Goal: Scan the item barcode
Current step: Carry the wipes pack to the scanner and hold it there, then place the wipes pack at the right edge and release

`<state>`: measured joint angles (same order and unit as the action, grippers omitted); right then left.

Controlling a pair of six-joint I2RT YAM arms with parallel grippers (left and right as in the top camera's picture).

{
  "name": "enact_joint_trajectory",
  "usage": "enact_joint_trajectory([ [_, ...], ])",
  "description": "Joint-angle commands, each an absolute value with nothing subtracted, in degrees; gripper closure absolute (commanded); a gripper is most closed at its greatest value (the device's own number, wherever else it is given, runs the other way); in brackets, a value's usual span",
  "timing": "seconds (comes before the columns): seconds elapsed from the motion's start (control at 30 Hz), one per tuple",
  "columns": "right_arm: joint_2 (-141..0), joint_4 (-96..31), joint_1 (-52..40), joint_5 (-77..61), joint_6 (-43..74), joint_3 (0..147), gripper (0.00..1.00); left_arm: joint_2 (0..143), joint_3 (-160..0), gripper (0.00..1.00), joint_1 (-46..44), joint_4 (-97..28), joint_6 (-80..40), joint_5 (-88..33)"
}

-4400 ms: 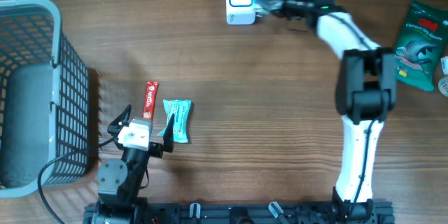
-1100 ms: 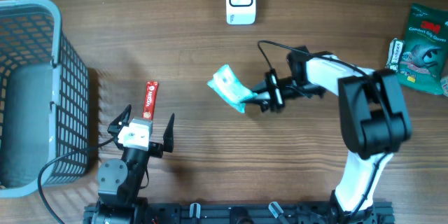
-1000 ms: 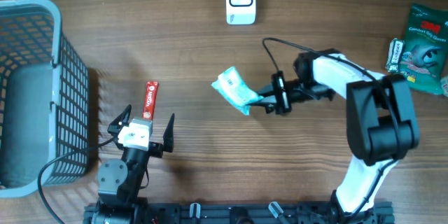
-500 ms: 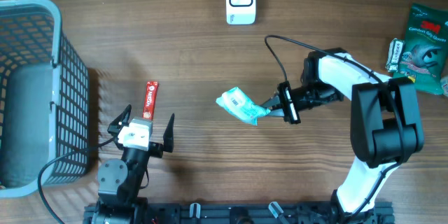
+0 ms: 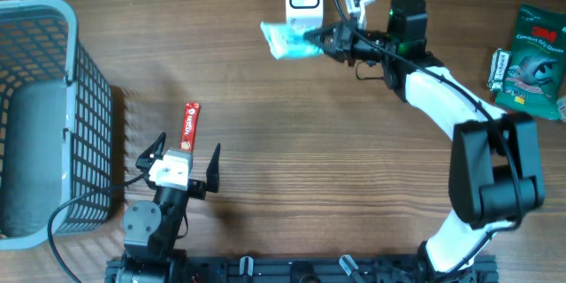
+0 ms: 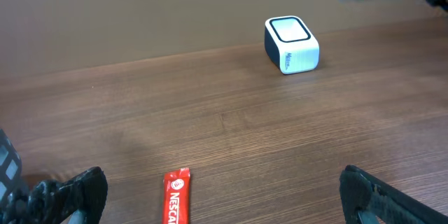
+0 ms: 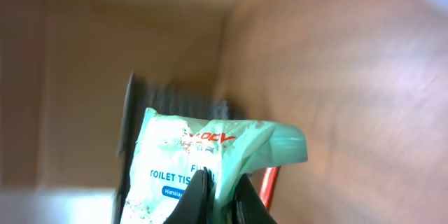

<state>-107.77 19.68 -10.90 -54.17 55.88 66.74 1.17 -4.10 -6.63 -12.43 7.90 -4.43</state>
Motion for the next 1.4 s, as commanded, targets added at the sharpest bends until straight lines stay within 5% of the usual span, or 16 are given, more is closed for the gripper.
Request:
enact_joint_trajectory([
  [0.0,-106.0,19.7,-13.4,-25.9,54.0,67.1,0.95,0.9,-3.7,0.00,-6.6,-12.2,8.6,-4.9],
  [0.27,-108.3,24.9,-17.6,7.7,54.2,68.3,0.95,0.9,-3.7,0.00,-6.6,-12.2,8.6,-4.9],
  [0.57,-128.6,22.3,-18.1,5.6,54.3,89.1,0.95,0.9,-3.7,0.00,-6.6,-12.2,8.6,-4.9],
  [0.77,-128.5,18.5,-17.9,5.2,49.1,91.7,0.96,0.9,-3.7,0.00,-6.6,-12.2,8.6,-4.9],
  [0.97,-111.9,-10.1,-11.7,8.6,42.8,91.7,0.95,0.9,-3.7,0.00,-6.6,-12.2,8.6,-4.9],
  [1.17,-98.6,-53.3,2.9,39.4,45.3,91.4,0.96,0.9,-3.7,0.00,-6.6,-12.2,8.6,-4.9],
  [1.37,-102.5,-52.3,21.0,33.7,53.1,79.4,0.96,0.9,-3.7,0.00,-6.6,-12.2,8.6,-4.9],
])
